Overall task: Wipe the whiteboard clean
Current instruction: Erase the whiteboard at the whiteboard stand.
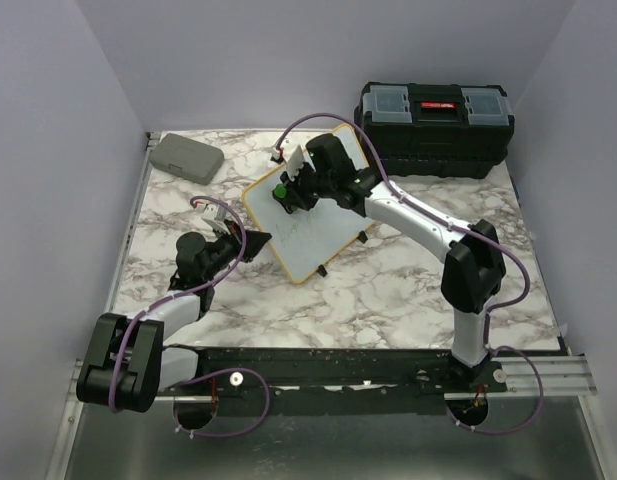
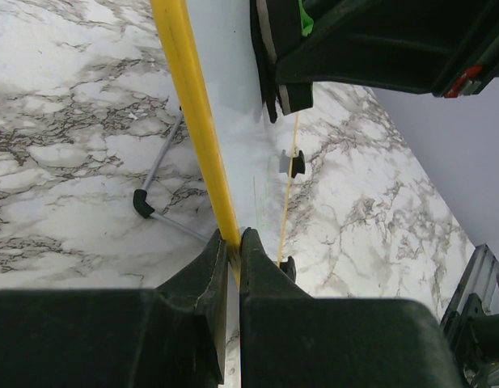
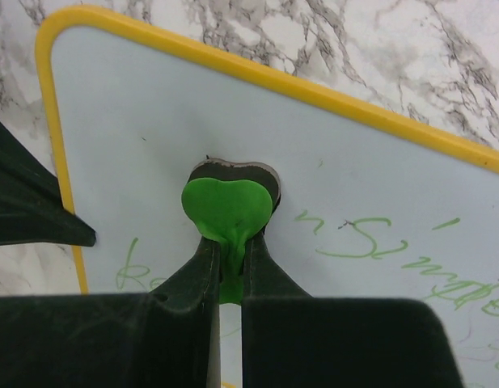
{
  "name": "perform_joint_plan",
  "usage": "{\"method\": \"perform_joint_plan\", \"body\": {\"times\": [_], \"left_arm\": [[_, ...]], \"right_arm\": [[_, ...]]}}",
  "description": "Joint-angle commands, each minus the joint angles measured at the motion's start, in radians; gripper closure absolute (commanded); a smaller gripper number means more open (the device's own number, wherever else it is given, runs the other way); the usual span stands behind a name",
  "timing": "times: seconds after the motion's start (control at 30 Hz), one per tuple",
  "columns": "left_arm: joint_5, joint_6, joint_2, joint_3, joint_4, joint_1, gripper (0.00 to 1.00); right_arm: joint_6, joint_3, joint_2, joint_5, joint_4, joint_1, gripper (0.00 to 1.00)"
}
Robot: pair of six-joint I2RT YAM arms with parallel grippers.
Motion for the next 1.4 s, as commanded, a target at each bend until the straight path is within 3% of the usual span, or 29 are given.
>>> {"method": "perform_joint_plan", "body": {"times": [0.0, 0.13, 0.33, 0.57, 0.77, 0.93, 1.1, 1.17, 1.37], "left_arm": [[0.068, 0.07, -0.015, 0.015, 0.009, -0.024, 1.0], [0.068, 0.07, -0.015, 0.014, 0.011, -0.024, 1.0], [0.068, 0.071, -0.016, 0.015, 0.008, -0.024, 1.0], [0.07, 0.069, -0.011, 0.016, 0.012, -0.024, 1.0], [0.068, 0.071, -0.016, 0.014, 0.012, -0.024, 1.0], [0.068, 0.067, -0.005, 0.012, 0.031, -0.024, 1.0], [0.068, 0.067, -0.005, 0.01, 0.038, -0.024, 1.0], [0.068, 0.069, -0.004, 0.01, 0.038, -0.024, 1.0], [0.068, 0.067, -0.01, 0.016, 0.029, -0.024, 1.0]], "right_arm": [[0.009, -0.087, -0.013, 0.193, 0.02, 0.005, 0.99], [0.027, -0.071, -0.014, 0.34, 0.078, -0.006, 0.99], [0.044, 0.051, 0.039, 0.35, 0.075, -0.008, 0.99], [0.05, 0.104, 0.065, 0.11, 0.011, -0.008, 0.99], [0.0, -0.012, 0.032, -0.058, -0.04, -0.007, 0.99], [0.031, -0.074, 0.005, 0.207, 0.017, -0.018, 0.99], [0.054, -0.027, 0.007, 0.325, 0.059, -0.042, 0.99], [0.046, -0.002, 0.011, 0.275, 0.056, -0.045, 0.99], [-0.006, 0.061, 0.05, -0.108, -0.08, -0.036, 0.99]]}}
